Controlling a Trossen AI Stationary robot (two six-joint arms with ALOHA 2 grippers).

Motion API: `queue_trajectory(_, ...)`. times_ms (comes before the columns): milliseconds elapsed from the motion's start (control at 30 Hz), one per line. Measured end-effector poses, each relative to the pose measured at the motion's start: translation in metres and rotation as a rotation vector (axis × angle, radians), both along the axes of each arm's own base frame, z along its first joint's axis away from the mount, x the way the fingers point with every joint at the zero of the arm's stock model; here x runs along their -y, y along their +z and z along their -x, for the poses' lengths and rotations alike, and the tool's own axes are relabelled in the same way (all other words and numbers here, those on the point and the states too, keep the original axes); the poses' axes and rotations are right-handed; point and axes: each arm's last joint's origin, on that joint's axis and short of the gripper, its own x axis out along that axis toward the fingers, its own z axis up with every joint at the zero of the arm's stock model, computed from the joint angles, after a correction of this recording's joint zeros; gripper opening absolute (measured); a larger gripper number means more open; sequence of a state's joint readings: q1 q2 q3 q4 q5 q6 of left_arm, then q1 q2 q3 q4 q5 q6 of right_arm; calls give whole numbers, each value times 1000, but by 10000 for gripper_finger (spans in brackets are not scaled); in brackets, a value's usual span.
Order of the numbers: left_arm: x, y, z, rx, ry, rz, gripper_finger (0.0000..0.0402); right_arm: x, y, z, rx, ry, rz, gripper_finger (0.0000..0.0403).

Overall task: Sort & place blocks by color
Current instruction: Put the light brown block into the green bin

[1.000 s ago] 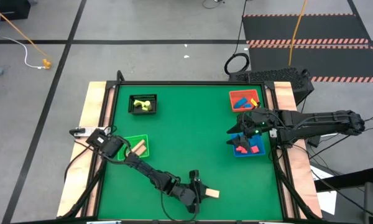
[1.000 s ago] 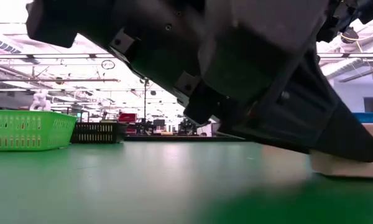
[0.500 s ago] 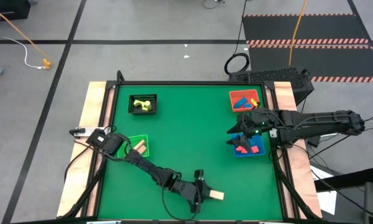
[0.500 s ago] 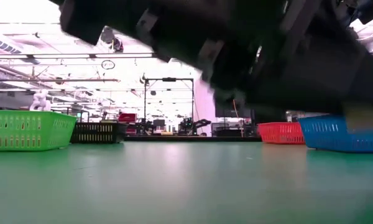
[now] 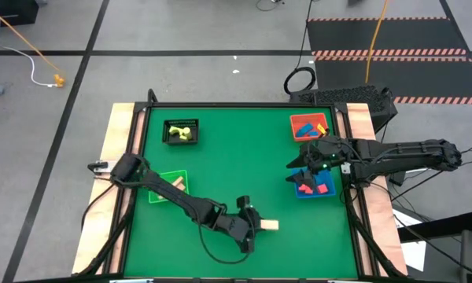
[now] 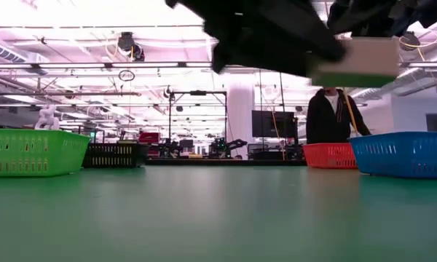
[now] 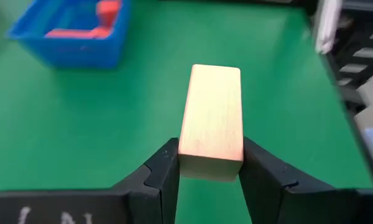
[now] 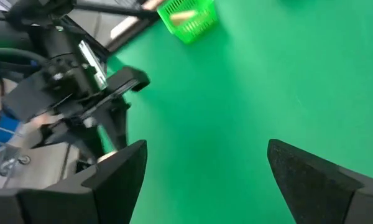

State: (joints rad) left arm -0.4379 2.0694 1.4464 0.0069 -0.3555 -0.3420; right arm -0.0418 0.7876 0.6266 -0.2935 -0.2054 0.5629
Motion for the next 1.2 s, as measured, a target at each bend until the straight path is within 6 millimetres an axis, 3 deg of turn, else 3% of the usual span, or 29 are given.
queue_trajectory(167,-9,23,21,-112,105,-1,131,0,5,-3,59,-8,-23,325)
queue_trajectory(767,-48,73,125,-625,577,37,131,0,9,-5,97,-32,-69,325)
queue_trajectory(967,-59,91,156,-722,712,5,131,0,9,-5,94,-38,-82,325)
queue_trajectory(1200,-69,106,179,-799,808,16,131,0,10,-5,98,-32,-69,325)
